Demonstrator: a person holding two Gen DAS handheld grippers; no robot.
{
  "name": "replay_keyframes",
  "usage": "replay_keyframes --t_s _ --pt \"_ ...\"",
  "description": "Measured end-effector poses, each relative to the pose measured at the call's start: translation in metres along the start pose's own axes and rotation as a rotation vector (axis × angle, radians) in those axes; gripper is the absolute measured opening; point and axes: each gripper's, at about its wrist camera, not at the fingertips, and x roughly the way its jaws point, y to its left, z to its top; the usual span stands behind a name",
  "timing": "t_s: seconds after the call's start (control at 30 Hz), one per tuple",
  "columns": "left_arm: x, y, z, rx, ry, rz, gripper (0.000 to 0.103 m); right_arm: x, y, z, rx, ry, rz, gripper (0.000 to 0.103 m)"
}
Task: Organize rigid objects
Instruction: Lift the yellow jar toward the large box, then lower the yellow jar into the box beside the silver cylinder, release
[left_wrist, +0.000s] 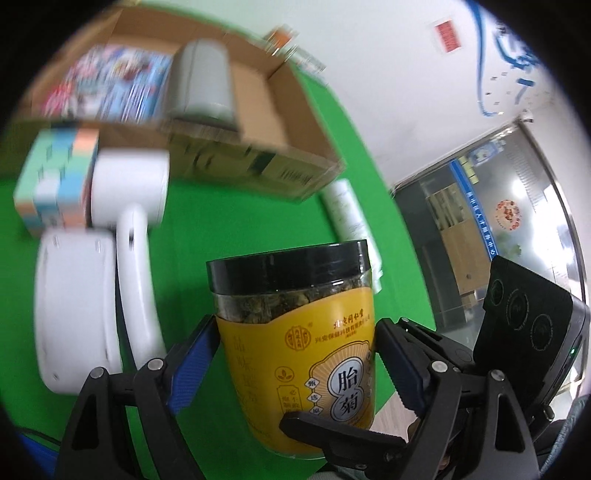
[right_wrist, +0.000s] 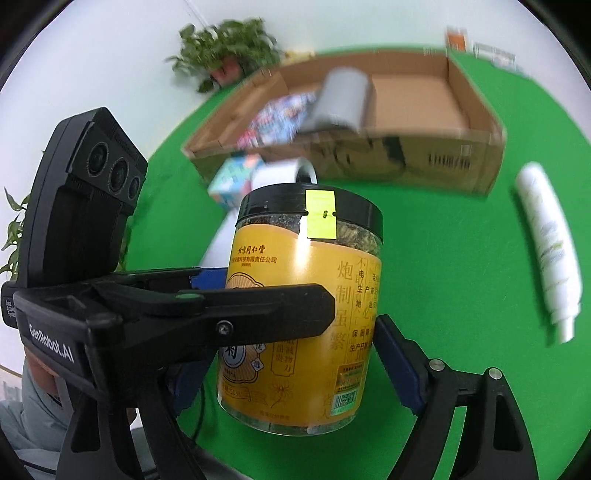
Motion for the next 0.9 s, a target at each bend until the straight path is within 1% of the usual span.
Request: replay_keyframes --t_s 0.03,0.17,0.33,0.43,0.7,0.8,0.9 --pt "-0.006 -0.006 0.004 0.021 -0.021 0.002 0.085 -0.008 0.003 0.006 -0.015 -0.029 -0.003 0.082" --pt "-0.023 -0.025 0.025 0.088 -0.068 0.011 0.085 -0.027 0.007 0.027 -0.049 -0.097 -0.019 0.082" --pt "-0.033 -0.044 0.053 0.159 -0.103 0.031 0.085 -0.045 0.007 0.052 -0.071 -0.163 -0.043 0.082" --pt "-0.034 -0.055 0.069 0.195 -0.126 0.049 0.085 -0.053 0.007 0.067 -0.075 -0.187 -0.053 0.082" --pt "-0.040 -0.071 0.109 0.239 -0.165 0.045 0.085 -0.070 0.002 0.113 -0.091 -0.263 -0.096 0.082" --pt "-0.040 -0.077 0.124 0.268 -0.163 0.061 0.085 -0.075 0.003 0.127 -0.087 -0.280 -0.106 0.082" --pt "-0.034 -0.081 0.145 0.255 -0.156 0.059 0.085 -0.078 -0.004 0.147 -0.077 -0.280 -0.110 0.082"
